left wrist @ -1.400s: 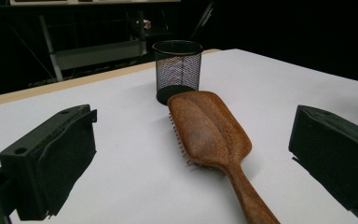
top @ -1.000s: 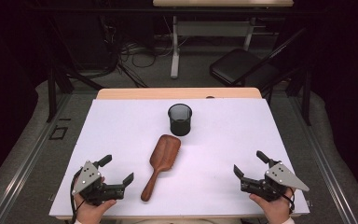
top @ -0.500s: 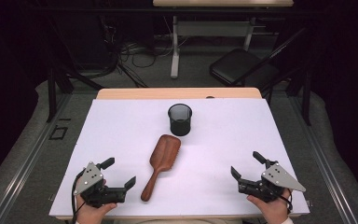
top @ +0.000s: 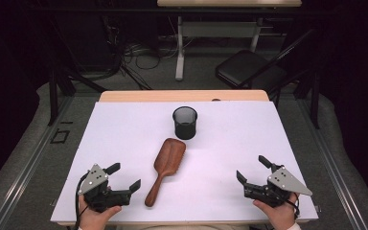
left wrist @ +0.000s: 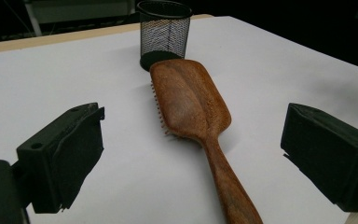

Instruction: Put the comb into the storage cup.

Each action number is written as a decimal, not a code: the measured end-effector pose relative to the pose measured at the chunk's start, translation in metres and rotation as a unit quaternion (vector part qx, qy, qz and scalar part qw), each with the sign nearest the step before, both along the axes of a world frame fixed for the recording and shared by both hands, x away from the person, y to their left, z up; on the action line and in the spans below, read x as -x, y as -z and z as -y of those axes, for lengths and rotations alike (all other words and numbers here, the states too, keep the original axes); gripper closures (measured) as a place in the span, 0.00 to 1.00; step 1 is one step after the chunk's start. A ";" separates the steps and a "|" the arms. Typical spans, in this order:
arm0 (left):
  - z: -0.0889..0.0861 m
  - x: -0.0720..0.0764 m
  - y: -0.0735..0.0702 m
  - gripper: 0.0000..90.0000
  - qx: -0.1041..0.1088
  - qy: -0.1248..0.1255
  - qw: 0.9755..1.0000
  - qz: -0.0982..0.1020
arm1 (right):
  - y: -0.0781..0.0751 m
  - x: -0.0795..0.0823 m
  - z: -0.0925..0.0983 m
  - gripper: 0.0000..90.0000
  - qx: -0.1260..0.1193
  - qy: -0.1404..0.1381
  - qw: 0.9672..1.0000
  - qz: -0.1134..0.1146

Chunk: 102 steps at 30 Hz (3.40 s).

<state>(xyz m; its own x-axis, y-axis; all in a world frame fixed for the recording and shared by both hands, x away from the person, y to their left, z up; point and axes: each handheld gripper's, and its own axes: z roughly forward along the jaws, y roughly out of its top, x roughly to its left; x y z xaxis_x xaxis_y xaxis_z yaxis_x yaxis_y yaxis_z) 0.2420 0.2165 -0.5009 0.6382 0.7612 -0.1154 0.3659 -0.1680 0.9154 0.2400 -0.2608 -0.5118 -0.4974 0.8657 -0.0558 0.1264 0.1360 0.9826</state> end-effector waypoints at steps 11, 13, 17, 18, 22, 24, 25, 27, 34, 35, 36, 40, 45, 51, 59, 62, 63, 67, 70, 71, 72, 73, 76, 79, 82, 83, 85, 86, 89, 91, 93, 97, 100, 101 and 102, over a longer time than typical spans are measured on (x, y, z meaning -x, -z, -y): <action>0.003 -0.003 -0.005 0.07 -0.005 -0.006 0.999 -0.034 | 0.001 0.000 -0.002 0.12 0.003 -0.004 1.000 -0.004; 0.005 -0.005 -0.006 0.07 -0.008 -0.008 0.999 -0.044 | 0.001 0.000 -0.002 0.12 0.002 -0.003 1.000 -0.005; 0.009 -0.009 -0.007 0.09 -0.020 -0.011 0.997 -0.069 | 0.001 -0.001 -0.001 0.12 0.001 -0.003 1.000 -0.004; 0.010 -0.009 -0.007 0.09 -0.024 -0.011 0.997 -0.074 | 0.001 -0.001 -0.001 0.12 0.002 -0.003 1.000 -0.004; 0.014 -0.012 -0.007 0.09 -0.040 -0.011 0.995 -0.094 | 0.001 -0.001 -0.001 0.13 0.002 -0.003 1.000 -0.006; 0.015 -0.013 -0.006 0.10 -0.045 -0.012 0.994 -0.101 | 0.002 -0.001 -0.001 0.13 0.002 -0.002 1.000 -0.005; 0.016 -0.014 -0.006 0.11 -0.047 -0.011 0.993 -0.105 | 0.002 -0.001 -0.001 0.13 0.002 -0.002 1.000 -0.007; 0.018 -0.015 -0.005 0.13 -0.052 -0.010 0.992 -0.116 | 0.002 -0.001 -0.001 0.13 0.003 -0.002 1.000 -0.008; 0.026 -0.020 0.000 0.17 -0.073 -0.003 0.985 -0.158 | 0.002 0.000 -0.002 0.13 0.004 -0.002 1.000 -0.009; 0.027 -0.021 0.001 0.17 -0.076 -0.004 0.984 -0.161 | 0.002 -0.001 -0.002 0.13 0.004 -0.002 1.000 -0.009; 0.028 -0.021 0.001 0.18 -0.079 -0.003 0.983 -0.164 | 0.002 -0.001 -0.002 0.13 0.005 -0.003 1.000 -0.010; 0.033 -0.024 0.002 0.20 -0.086 0.000 0.981 -0.173 | 0.003 -0.001 -0.002 0.14 0.008 -0.003 1.000 -0.012; 0.041 -0.028 0.002 0.22 -0.093 0.001 0.980 -0.175 | 0.003 -0.001 -0.002 0.14 0.007 -0.003 1.000 -0.013; 0.052 -0.034 0.002 0.22 -0.105 0.006 0.977 -0.187 | 0.004 0.000 -0.003 0.15 0.009 -0.005 1.000 -0.014; 0.064 -0.044 0.004 0.22 -0.121 0.009 0.973 -0.196 | 0.004 -0.001 -0.002 0.15 0.009 -0.005 1.000 -0.014; 0.069 -0.048 0.006 0.23 -0.126 0.010 0.971 -0.201 | 0.004 -0.001 -0.003 0.15 0.007 -0.005 1.000 -0.014; 0.071 -0.049 0.006 0.23 -0.127 0.013 0.971 -0.203 | 0.004 -0.001 -0.003 0.15 0.007 -0.005 1.000 -0.014; 0.078 -0.053 0.008 0.26 -0.132 0.018 0.969 -0.210 | 0.004 -0.001 -0.003 0.15 0.008 -0.006 1.000 -0.014; 0.082 -0.056 0.010 0.28 -0.136 0.021 0.968 -0.211 | 0.004 -0.001 -0.002 0.15 0.009 -0.007 1.000 -0.015; 0.083 -0.056 0.011 0.29 -0.136 0.021 0.967 -0.214 | 0.004 -0.001 -0.002 0.15 0.009 -0.007 1.000 -0.015; 0.085 -0.057 0.011 0.30 -0.138 0.022 0.967 -0.215 | 0.004 -0.001 -0.002 0.15 0.009 -0.007 1.000 -0.016; 0.086 -0.057 0.012 0.30 -0.140 0.022 0.966 -0.217 | 0.004 -0.001 -0.002 0.15 0.008 -0.006 1.000 -0.015; 0.088 -0.058 0.013 0.36 -0.144 0.021 0.965 -0.220 | 0.004 -0.001 -0.002 0.16 0.009 -0.008 1.000 -0.015; 0.090 -0.060 0.015 0.36 -0.147 0.016 0.964 -0.222 | 0.005 -0.001 -0.002 0.16 0.009 -0.008 1.000 -0.016; 0.091 -0.061 0.017 0.36 -0.151 0.014 0.962 -0.225 | 0.004 -0.001 -0.002 0.16 0.009 -0.009 1.000 -0.016; 0.092 -0.062 0.018 0.37 -0.154 0.015 0.962 -0.227 | 0.004 -0.001 -0.002 0.16 0.009 -0.009 1.000 -0.016; 0.092 -0.063 0.020 0.37 -0.155 0.014 0.960 -0.234 | 0.004 -0.001 -0.002 0.16 0.009 -0.009 1.000 -0.016; 0.093 -0.063 0.021 0.38 -0.153 0.012 0.959 -0.237 | 0.004 -0.001 -0.002 0.16 0.008 -0.009 1.000 -0.016; 0.093 -0.064 0.024 0.40 -0.149 0.008 0.958 -0.243 | 0.005 -0.001 -0.002 0.16 0.009 -0.009 1.000 -0.017; 0.094 -0.065 0.025 0.40 -0.147 0.009 0.957 -0.249 | 0.005 -0.001 -0.002 0.16 0.009 -0.010 1.000 -0.018; 0.094 -0.066 0.026 0.40 -0.147 0.007 0.956 -0.252 | 0.005 -0.001 -0.003 0.16 0.009 -0.010 1.000 -0.018; 0.094 -0.068 0.028 0.45 -0.136 0.006 0.953 -0.271 | 0.005 -0.001 -0.003 0.16 0.010 -0.010 1.000 -0.019; 0.094 -0.069 0.029 0.49 -0.135 0.002 0.952 -0.275 | 0.005 -0.001 -0.002 0.16 0.011 -0.010 1.000 -0.020; 0.094 -0.069 0.029 0.49 -0.136 0.000 0.952 -0.274 | 0.005 -0.001 -0.002 0.16 0.011 -0.010 1.000 -0.020; 0.094 -0.069 0.030 0.49 -0.136 0.000 0.951 -0.277 | 0.005 -0.002 -0.002 0.16 0.012 -0.011 1.000 -0.020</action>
